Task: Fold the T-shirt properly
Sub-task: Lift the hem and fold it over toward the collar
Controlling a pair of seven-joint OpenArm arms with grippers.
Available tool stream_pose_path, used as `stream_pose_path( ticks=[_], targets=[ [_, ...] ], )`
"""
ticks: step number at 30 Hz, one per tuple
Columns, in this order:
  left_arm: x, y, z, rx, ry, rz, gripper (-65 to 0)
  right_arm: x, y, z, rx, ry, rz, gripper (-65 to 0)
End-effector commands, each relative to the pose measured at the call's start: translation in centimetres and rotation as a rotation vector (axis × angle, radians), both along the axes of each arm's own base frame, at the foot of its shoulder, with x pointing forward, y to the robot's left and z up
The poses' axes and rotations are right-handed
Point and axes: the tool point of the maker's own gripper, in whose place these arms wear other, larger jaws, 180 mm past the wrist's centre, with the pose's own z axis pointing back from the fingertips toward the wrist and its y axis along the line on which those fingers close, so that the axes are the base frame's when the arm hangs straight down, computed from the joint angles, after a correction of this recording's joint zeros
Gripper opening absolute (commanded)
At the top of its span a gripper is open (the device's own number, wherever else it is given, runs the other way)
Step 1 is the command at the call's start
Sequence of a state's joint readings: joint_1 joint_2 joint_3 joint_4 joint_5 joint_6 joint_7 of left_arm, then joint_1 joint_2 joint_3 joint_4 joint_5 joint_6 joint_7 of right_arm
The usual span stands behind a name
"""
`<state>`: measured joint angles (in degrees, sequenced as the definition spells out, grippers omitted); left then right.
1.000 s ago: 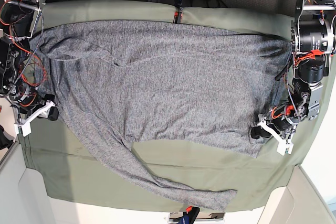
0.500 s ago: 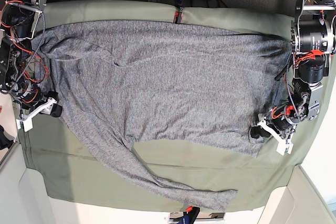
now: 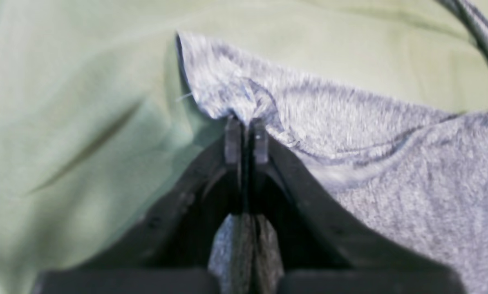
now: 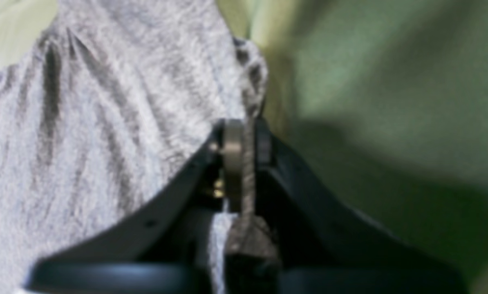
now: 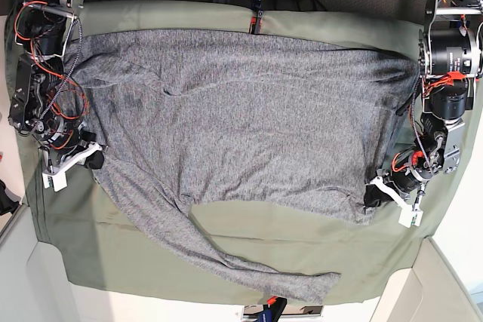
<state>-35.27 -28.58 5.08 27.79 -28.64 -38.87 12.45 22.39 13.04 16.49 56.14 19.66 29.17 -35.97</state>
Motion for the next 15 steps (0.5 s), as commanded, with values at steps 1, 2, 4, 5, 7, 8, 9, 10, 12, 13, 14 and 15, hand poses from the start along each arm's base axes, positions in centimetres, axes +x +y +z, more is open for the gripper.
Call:
stream_pose_path(
  ticks=[1, 2, 4, 5, 7, 8, 9, 10, 12, 13, 14, 15],
  targets=[
    [1.7, 0.5, 3.1, 0.003, -0.094, -0.005, -65.0, 0.8, -0.7, 1.1, -0.023, -0.027, 0.002, -65.0],
    [1.7, 0.6, 3.2, 0.008, -0.103, -0.006, -65.0, 0.9, -0.7, 1.3, -0.026, -0.034, 0.003, -65.0],
    [1.8, 0.8, 3.5, 0.012, -0.117, -0.003, -65.0, 1.2, -0.8, 2.1, -0.036, -0.058, 0.006, -65.0],
    [1.9, 1.0, 3.8, 0.017, -0.124, -0.004, -65.0, 1.5, -0.8, 2.7, -0.046, -0.073, 0.009, -65.0],
    [2.0, 1.4, 4.4, 0.032, -0.14, -0.007, -65.0, 1.8, -1.0, 3.9, -0.074, -0.108, 0.017, -65.0],
    [1.9, 1.7, 4.7, 0.043, -0.143, -0.009, -65.0, 2.0, -1.0, 4.5, -0.088, -0.12, 0.023, -65.0],
    [1.8, 2.0, 4.9, 0.053, -0.145, -0.013, -65.0, 2.0, -1.1, 5.0, -0.098, -0.126, 0.028, -65.0],
    [1.6, 2.3, 5.3, 0.069, -0.151, -0.019, -65.0, 2.1, -1.2, 5.5, -0.108, -0.13, 0.034, -65.0],
    [0.8, 3.0, 5.6, 0.111, -0.155, -0.037, -65.0, 2.0, -1.2, 6.2, -0.122, -0.126, 0.047, -65.0],
    [0.3, 3.4, 5.7, 0.134, -0.152, -0.049, -65.0, 1.9, -1.2, 6.4, -0.13, -0.122, 0.052, -65.0],
    [-0.4, 3.7, 5.6, 0.152, -0.15, -0.06, -65.0, 1.9, -1.2, 6.6, -0.135, -0.12, 0.056, -65.0],
    [-1.1, 3.9, 5.6, 0.168, -0.153, -0.072, -65.0, 1.9, -1.2, 6.8, -0.14, -0.123, 0.059, -65.0]
  ],
)
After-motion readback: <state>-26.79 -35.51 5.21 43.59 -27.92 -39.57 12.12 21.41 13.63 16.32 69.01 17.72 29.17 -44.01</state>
